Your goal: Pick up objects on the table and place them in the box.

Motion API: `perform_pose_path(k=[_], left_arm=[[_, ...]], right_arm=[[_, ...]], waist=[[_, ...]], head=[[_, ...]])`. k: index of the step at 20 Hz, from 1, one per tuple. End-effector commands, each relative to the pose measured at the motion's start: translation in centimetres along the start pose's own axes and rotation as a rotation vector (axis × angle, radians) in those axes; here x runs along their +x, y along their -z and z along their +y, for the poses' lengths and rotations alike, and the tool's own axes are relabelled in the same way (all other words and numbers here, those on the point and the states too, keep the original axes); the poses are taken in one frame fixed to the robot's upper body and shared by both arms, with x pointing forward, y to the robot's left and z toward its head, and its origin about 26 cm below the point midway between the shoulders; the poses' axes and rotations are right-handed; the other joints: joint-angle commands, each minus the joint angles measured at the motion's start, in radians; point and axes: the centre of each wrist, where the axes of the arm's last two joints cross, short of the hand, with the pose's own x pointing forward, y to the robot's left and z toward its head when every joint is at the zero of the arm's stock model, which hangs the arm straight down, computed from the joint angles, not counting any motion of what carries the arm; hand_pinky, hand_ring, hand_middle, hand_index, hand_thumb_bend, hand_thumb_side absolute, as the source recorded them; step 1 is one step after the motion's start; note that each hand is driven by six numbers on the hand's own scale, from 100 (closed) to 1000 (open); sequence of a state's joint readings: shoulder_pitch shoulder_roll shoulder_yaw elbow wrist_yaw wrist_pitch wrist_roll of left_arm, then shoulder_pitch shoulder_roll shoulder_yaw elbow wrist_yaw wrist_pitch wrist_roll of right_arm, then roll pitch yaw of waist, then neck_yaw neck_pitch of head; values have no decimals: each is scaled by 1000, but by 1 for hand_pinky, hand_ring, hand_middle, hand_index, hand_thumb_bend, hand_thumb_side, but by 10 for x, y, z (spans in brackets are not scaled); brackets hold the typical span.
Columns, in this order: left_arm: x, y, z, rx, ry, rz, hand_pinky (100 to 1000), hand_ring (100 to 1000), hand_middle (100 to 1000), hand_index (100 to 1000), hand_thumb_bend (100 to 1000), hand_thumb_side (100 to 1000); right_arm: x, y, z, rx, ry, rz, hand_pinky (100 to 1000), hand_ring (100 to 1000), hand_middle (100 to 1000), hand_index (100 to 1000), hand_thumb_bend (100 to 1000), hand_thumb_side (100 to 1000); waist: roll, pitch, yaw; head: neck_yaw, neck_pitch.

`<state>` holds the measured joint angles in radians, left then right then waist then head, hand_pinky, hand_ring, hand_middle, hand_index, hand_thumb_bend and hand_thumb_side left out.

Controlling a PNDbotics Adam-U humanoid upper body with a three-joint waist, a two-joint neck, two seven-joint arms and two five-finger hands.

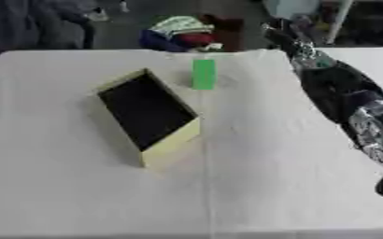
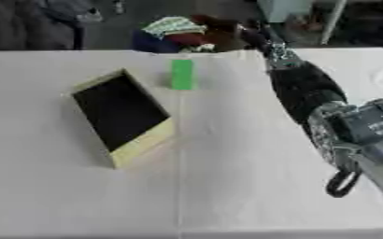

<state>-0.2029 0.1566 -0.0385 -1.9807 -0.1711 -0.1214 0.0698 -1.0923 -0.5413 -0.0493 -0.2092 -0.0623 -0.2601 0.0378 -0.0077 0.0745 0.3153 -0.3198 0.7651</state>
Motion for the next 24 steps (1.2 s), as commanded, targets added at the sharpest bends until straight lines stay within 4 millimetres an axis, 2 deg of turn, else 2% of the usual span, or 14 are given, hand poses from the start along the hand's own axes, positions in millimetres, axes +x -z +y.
perform_pose_path(k=[1, 14, 24], left_arm=[[7, 5, 2, -7, 7, -35, 647, 660, 733, 799, 709, 532], [7, 5, 1, -10, 4, -34, 647, 660, 733, 799, 706, 532], [7, 6, 0, -17, 0, -37, 647, 660, 733, 800, 706, 533]], right_arm=[[24, 8, -8, 30, -64, -60, 733, 1000, 910, 898, 100, 345], [68, 20, 13, 270, -312, -150, 790, 1000, 939, 928, 100, 292], [91, 24, 35, 476, -589, -117, 923, 1000, 1000, 1000, 117, 305]], waist=[[1, -13, 1], [0, -13, 5], [-4, -11, 14]], head=[[0, 0], [-3, 1], [-11, 1]])
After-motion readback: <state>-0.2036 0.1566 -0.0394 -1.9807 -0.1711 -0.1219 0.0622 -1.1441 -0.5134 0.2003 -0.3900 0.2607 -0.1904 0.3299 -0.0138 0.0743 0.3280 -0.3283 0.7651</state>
